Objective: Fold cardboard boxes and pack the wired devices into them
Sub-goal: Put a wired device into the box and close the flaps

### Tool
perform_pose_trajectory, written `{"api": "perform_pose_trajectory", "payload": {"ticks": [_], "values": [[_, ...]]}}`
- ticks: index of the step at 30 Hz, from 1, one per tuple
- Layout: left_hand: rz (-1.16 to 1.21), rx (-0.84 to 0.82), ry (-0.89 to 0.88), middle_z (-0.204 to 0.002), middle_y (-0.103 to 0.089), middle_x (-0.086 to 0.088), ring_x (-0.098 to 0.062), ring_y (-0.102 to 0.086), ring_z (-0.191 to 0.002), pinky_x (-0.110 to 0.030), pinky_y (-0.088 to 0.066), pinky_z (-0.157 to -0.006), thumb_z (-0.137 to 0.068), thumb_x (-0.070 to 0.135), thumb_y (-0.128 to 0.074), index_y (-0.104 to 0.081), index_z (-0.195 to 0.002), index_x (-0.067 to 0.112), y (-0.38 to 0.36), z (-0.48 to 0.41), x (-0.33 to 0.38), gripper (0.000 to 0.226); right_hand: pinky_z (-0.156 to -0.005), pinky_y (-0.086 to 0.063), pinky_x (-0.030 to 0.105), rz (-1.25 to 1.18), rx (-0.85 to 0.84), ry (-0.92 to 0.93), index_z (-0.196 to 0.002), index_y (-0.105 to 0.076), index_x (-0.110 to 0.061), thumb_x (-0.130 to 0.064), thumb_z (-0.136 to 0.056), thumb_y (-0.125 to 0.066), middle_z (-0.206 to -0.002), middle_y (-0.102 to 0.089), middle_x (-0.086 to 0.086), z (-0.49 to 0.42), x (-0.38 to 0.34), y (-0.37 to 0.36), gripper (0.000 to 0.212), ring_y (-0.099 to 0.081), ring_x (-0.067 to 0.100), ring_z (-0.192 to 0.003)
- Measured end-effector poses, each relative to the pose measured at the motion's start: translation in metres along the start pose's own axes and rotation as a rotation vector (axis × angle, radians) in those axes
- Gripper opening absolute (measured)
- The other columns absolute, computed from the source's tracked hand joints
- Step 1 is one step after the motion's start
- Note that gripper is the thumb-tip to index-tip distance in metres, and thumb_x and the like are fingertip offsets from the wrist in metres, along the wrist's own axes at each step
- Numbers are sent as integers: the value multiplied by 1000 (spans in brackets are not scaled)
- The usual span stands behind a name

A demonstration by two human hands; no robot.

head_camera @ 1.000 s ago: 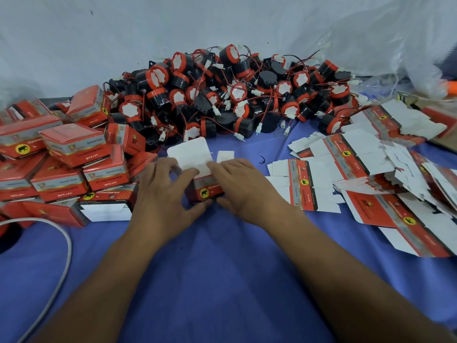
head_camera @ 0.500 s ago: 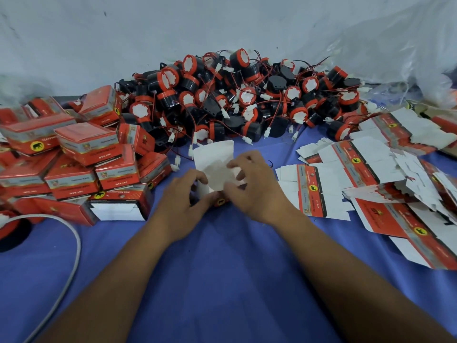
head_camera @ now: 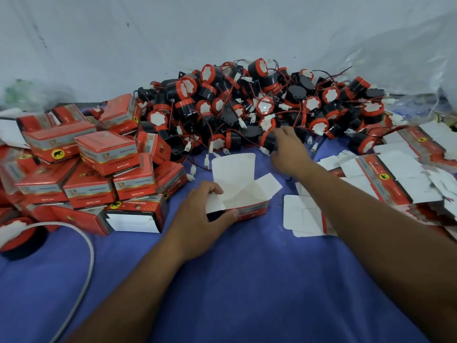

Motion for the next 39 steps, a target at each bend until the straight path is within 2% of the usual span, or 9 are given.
{"api": "perform_pose_trajectory", "payload": {"ticks": [3,10,16,23,26,29,31,34,39], "values": [[-24,-7,-11,-118,-53,14,-7,-50,-106,-11,-39,-83,-84,43,-74,-47,-115,33,0,0,1,42,-94,-50,49,213,-142,72,-158,-20,-15,-10,-92,-64,-163,-17,10,-32,4,-12,80,-48,42,-128],[-23,-32,-37,-125,-52,18,-2,-48,-114,-12,-40,-92,-86,48,-70,-47,-124,31,0,1,1,48,-70,-45,43,330,-42,-48,-129,-42,-14,-37,-92,-66,-128,-39,18,-24,5,-10,49,-58,43,-89],[32,-37,-46,-120,-50,28,7,-47,-108,-1,-35,-85,-85,47,-72,-45,-121,36,-1,3,3,46,-78,-50,35,-352,400,-13,-123,-47,-17,-36,-86,-76,-110,-61,3,35,7,59,51,-61,23,-91],[61,-94,-85,-118,-54,24,5,-53,-108,-11,-45,-82,-82,50,-71,-50,-120,33,-1,6,9,48,-87,-55,25,-905,497,98,-114,-59,-25,-46,-91,-66,-112,-71,-4,123,-10,113,33,-69,15,-104],[57,-112,-94,-123,-53,25,8,-51,-112,-7,-41,-87,-84,45,-74,-51,-123,29,-2,6,10,48,-92,-57,40,-981,397,196,-109,-60,-27,-32,-95,-64,-116,-70,-1,143,-23,97,15,-67,24,-107],[58,-112,-91,-125,-54,24,11,-48,-117,-5,-38,-92,-79,53,-69,-51,-125,31,-1,7,12,54,-83,-54,20,-985,130,265,-108,-58,-22,-18,-96,-63,-118,-68,-21,155,-45,63,13,-66,0,-100],[47,-102,-95,-122,-57,24,11,-51,-114,-7,-40,-91,-80,49,-71,-53,-125,32,-1,8,14,52,-92,-52,25,-849,-34,307,-113,-60,-16,-9,-97,-62,-125,-64,-14,159,-50,41,18,-62,3,-110],[52,-85,-91,-115,-61,25,11,-56,-107,-5,-42,-85,-81,52,-71,-54,-116,39,0,8,16,41,-104,-43,23,-529,-92,452,-121,-60,-4,2,-98,-57,-136,-54,6,161,-50,28,24,-53,15,-125],[22,-76,-89,-111,-63,17,2,-58,-103,-11,-44,-84,-85,43,-74,-58,-115,26,-2,7,13,38,-105,-41,25,-377,-135,523,-127,-58,-5,2,-100,-50,-136,-51,7,157,-55,29,30,-51,19,-125]]}}
Point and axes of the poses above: each hand's wrist, its own z-axis away from the middle knuckle, its own y-axis out of the back of the hand, x = y × z, the point moved 3 cm from there along -z, towards the middle knuckle
